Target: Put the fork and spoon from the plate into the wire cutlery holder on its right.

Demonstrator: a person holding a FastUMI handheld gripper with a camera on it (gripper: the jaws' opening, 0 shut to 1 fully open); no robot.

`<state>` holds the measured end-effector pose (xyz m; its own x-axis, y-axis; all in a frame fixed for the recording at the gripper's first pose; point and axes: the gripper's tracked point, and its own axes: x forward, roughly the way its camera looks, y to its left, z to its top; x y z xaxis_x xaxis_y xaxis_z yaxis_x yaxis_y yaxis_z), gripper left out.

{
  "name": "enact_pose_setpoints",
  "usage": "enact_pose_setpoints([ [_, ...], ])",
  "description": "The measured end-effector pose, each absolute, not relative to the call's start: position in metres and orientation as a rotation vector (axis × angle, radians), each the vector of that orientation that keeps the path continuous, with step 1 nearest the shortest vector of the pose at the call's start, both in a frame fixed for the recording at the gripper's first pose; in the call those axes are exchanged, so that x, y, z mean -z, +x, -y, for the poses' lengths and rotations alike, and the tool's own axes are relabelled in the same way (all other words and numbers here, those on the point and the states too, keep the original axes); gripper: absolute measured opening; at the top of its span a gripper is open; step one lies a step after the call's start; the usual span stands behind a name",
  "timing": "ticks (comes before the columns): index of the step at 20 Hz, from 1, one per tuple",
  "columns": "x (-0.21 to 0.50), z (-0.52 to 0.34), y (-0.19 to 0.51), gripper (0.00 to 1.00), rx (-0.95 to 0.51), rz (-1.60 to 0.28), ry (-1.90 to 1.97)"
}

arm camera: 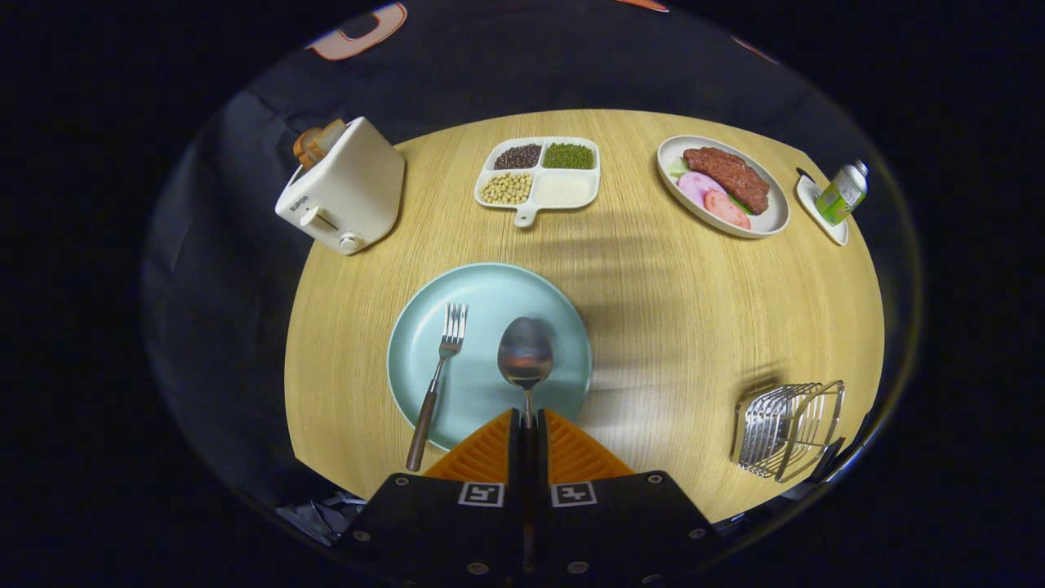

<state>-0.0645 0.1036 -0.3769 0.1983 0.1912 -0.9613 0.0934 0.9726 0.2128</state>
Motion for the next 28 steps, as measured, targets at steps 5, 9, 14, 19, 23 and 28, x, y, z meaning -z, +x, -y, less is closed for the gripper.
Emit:
enact_pose_setpoints([
  [5,0.34,-0.046,-0.074,0.07,0.011,-1.285,0.236],
  [9,0.325,0.003,-0.096,0.07,0.094,-1.255,0.269],
  [14,0.32,0.058,-0.125,0.07,0.184,-1.253,0.261],
  [19,0.327,0.097,-0.155,0.07,0.202,-1.301,0.232],
  [23,0.336,0.106,-0.171,0.07,0.141,-1.371,0.179],
  [28,0.357,0.114,-0.187,0.07,0.081,-1.475,0.098],
])
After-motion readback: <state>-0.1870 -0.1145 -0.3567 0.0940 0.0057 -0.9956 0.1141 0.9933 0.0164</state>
